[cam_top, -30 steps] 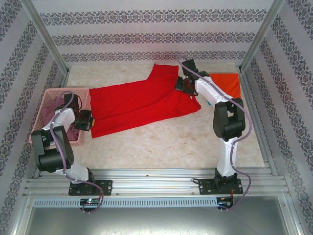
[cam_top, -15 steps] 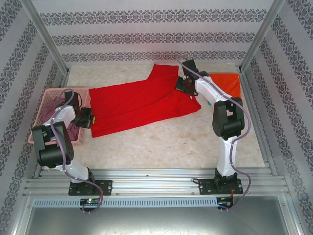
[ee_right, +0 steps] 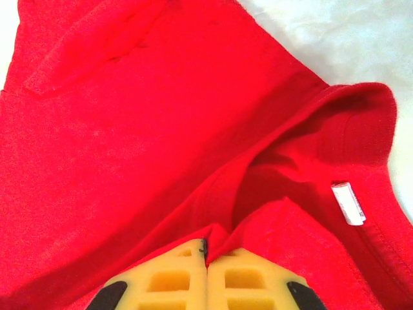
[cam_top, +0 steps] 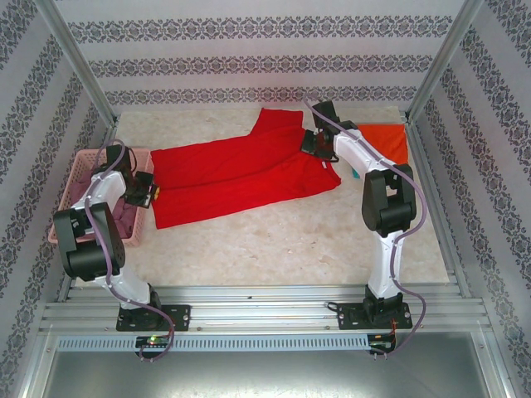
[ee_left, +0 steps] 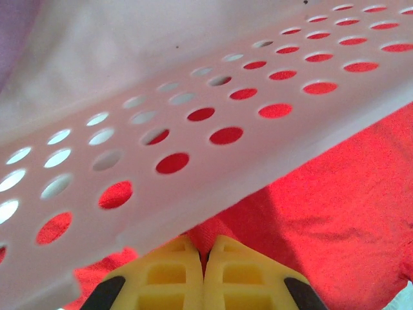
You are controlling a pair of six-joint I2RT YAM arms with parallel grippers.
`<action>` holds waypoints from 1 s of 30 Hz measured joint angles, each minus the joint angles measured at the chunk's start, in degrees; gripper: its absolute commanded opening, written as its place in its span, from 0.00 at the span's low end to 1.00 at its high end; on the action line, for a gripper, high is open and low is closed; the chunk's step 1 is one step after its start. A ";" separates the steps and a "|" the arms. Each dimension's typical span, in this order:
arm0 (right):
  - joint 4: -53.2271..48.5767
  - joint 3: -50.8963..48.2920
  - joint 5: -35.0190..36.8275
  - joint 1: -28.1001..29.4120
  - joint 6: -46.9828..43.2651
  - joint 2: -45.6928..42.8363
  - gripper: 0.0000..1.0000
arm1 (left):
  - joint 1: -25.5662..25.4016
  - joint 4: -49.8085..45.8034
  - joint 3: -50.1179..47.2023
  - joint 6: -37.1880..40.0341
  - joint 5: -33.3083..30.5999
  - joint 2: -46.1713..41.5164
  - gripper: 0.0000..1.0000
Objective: Fold and stack the t-shirts
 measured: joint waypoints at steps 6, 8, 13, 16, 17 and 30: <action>2.75 -1.51 -1.33 0.00 0.31 -0.52 0.55 | -0.09 0.20 0.57 1.03 1.51 1.66 0.70; 6.40 -5.35 -2.49 0.00 0.04 -2.29 0.63 | -0.33 0.48 0.76 1.18 2.19 1.20 0.84; 15.52 -18.49 -2.73 0.02 -0.09 -10.51 0.67 | -3.06 0.13 1.16 3.91 -1.22 -3.28 0.97; 19.98 -24.30 -2.03 0.02 0.44 -14.01 0.66 | -5.95 -0.02 2.67 5.62 -4.07 -5.46 0.98; 20.63 -24.96 -1.92 0.02 0.72 -14.16 0.63 | -7.30 0.00 3.50 6.12 -4.85 -5.49 0.98; 18.49 -21.53 -3.08 -0.39 4.74 -3.26 0.60 | -19.32 2.45 4.20 8.50 -6.67 5.16 0.97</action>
